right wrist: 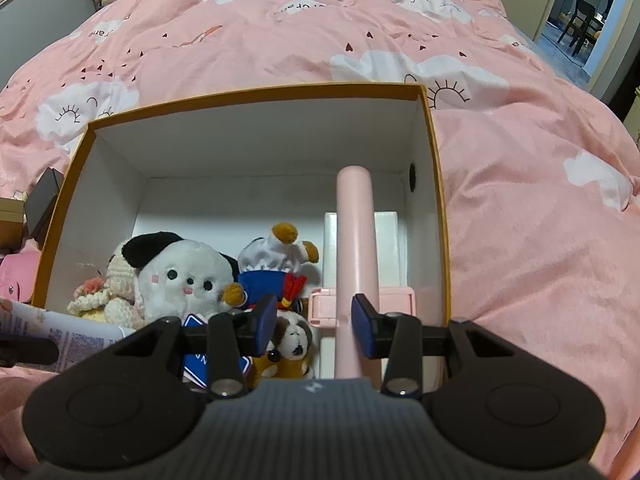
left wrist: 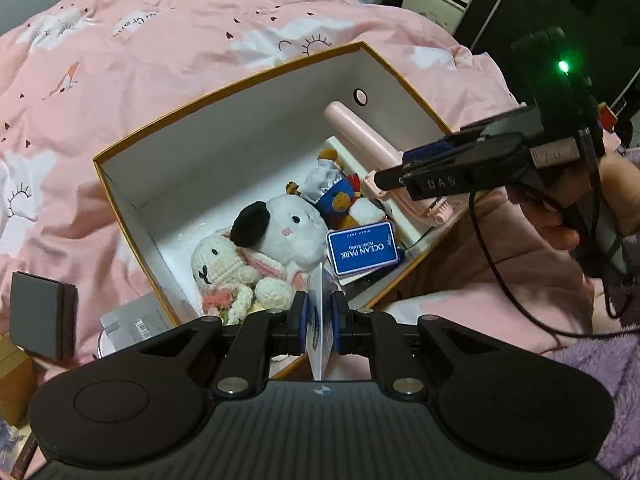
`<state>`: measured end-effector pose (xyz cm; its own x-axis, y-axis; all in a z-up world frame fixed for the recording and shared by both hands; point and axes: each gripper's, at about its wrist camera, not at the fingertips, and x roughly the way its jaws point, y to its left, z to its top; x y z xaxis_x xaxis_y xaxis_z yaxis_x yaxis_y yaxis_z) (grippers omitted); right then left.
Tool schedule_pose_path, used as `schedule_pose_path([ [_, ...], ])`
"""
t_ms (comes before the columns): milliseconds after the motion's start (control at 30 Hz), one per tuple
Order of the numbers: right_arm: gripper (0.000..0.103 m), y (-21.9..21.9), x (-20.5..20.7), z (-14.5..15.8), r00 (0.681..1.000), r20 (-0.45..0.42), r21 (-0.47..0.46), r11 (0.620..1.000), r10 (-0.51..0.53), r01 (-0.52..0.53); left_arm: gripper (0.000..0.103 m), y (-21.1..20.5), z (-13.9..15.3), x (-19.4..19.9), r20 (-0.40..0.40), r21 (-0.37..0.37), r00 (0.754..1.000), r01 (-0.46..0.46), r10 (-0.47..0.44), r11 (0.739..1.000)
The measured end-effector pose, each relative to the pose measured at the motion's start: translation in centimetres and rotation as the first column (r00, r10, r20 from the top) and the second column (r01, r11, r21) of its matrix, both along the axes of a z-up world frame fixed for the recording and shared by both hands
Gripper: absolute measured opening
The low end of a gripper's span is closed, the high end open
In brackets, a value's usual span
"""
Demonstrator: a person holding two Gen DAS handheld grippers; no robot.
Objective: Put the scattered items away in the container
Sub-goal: 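Open the left gripper to drop the white bottle into the box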
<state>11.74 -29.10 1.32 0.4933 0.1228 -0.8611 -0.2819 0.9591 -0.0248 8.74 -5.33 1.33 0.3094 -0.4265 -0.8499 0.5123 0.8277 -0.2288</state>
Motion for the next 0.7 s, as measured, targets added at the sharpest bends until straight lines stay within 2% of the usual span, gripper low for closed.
schedule_pose_path([
  [167, 0.045, 0.2, 0.1, -0.1, 1.000, 0.000, 0.006, 1.000, 0.006, -0.006, 0.014, 0.9, -0.4, 1.0, -0.042, -0.139, 0.996, -0.090, 0.085, 0.986],
  [233, 0.045, 0.2, 0.0, -0.1, 1.000, 0.000, 0.004, 1.000, 0.008, -0.008, 0.014, 1.0, -1.0, 1.2, -0.070, -0.156, 0.992, -0.114, 0.104, 0.981],
  [333, 0.045, 0.1, 0.0, 0.0, 1.000, 0.004, 0.003, 1.000, 0.002, -0.002, 0.014, 1.4, -2.2, 1.3, -0.117, -0.144, 0.983, -0.159, 0.142, 0.977],
  [467, 0.045, 0.2, 0.0, -0.1, 1.000, 0.010, -0.001, 1.000, 0.006, -0.006, 0.018, 2.0, -3.1, 1.1, -0.122, -0.120, 0.976, -0.195, 0.180, 0.973],
  [567, 0.045, 0.3, 0.0, -0.1, 1.000, 0.005, 0.001, 1.000, 0.014, -0.014, 0.026, 2.1, -2.6, 0.7, -0.064, -0.075, 0.977, -0.208, 0.204, 0.975],
  [700, 0.045, 0.3, -0.1, -0.2, 1.000, 0.003, 0.002, 1.000, 0.016, -0.016, 0.029, 2.2, -0.9, -0.2, 0.037, -0.021, 0.976, -0.215, 0.215, 0.976],
])
